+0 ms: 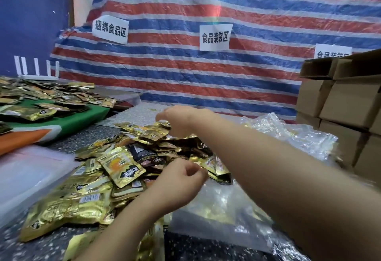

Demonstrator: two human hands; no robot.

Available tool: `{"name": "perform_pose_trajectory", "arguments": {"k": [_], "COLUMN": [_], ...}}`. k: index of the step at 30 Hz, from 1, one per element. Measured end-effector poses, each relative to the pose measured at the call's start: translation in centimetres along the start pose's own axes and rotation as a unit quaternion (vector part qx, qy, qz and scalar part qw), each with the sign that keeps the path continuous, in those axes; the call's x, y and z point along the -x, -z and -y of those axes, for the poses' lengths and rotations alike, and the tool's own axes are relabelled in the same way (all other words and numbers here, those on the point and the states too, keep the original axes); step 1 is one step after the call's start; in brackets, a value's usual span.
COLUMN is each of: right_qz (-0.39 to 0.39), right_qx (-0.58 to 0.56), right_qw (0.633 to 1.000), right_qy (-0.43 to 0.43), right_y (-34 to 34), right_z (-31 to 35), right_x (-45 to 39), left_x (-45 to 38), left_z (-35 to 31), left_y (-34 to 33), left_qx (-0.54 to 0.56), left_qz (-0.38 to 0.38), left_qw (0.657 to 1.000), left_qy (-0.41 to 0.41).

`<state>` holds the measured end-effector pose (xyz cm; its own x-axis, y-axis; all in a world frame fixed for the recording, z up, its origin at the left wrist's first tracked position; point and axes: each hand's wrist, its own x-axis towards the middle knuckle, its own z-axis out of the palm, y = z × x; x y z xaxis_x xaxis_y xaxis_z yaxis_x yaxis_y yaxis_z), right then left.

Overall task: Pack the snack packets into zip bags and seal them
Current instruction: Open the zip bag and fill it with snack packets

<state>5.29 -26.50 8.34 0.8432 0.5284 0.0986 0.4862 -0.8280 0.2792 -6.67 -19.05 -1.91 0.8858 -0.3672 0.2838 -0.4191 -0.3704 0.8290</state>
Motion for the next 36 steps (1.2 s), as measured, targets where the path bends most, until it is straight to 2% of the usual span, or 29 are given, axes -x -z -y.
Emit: {"name": "perform_pose_trajectory", "arguments": {"k": [3, 6, 10, 14, 16, 18, 19, 21, 23, 24, 27, 32, 36], "right_qz": [0.004, 0.020, 0.039, -0.001, -0.036, -0.076, -0.102, -0.164, -0.164, -0.130, -0.012, -0.005, 0.025], "right_qx": [0.119, 0.211, 0.238, 0.160, 0.060, -0.087, -0.169, -0.327, -0.420, -0.419, -0.326, -0.233, -0.276], "right_qw": [0.992, 0.974, 0.966, 0.978, 0.989, 0.990, 0.979, 0.930, 0.889, 0.895, 0.945, 0.973, 0.959], "right_qy": [0.046, 0.076, 0.091, 0.131, 0.130, 0.081, 0.047, -0.024, -0.078, -0.079, -0.029, -0.005, -0.064], "right_y": [-1.7, -3.4, -4.7, -4.8, -4.9, -4.9, -4.8, -4.6, -4.9, -5.3, -7.5, -8.2, -8.1], "right_z": [1.8, 2.2, 1.7, 1.4, 1.2, 0.9, 0.7, 0.3, 0.2, 0.5, 1.9, 3.3, 3.2], "right_x": [-2.9, -4.9, -6.1, -5.6, -4.7, -3.5, -2.9, -1.6, -0.1, 0.6, 2.3, 2.6, 2.8], "left_x": [0.0, 0.0, 0.1, -0.4, -0.6, -0.7, -0.7, -0.7, -0.7, -0.7, -0.5, -0.5, -0.4], "left_z": [0.2, 0.2, 0.1, 0.7, 1.0, 1.1, 1.1, 1.0, 1.0, 0.9, 1.0, 1.1, 0.9], "left_y": [-0.3, -0.5, -0.6, -0.8, -0.8, -0.8, -0.7, -0.6, -0.7, -0.8, -1.0, -1.2, -1.1], "left_qx": [-0.006, -0.024, -0.029, -0.053, -0.079, -0.082, -0.081, -0.082, -0.088, -0.090, -0.088, -0.087, -0.081], "left_qz": [0.016, 0.022, 0.033, 0.033, 0.027, 0.025, 0.023, 0.020, 0.021, 0.022, 0.028, 0.039, 0.034], "left_qw": [1.000, 0.999, 0.999, 0.998, 0.996, 0.996, 0.996, 0.996, 0.996, 0.996, 0.996, 0.995, 0.996], "left_qy": [0.018, -0.002, -0.002, 0.018, 0.022, 0.013, 0.005, -0.008, -0.012, -0.013, 0.001, 0.031, 0.025]}}
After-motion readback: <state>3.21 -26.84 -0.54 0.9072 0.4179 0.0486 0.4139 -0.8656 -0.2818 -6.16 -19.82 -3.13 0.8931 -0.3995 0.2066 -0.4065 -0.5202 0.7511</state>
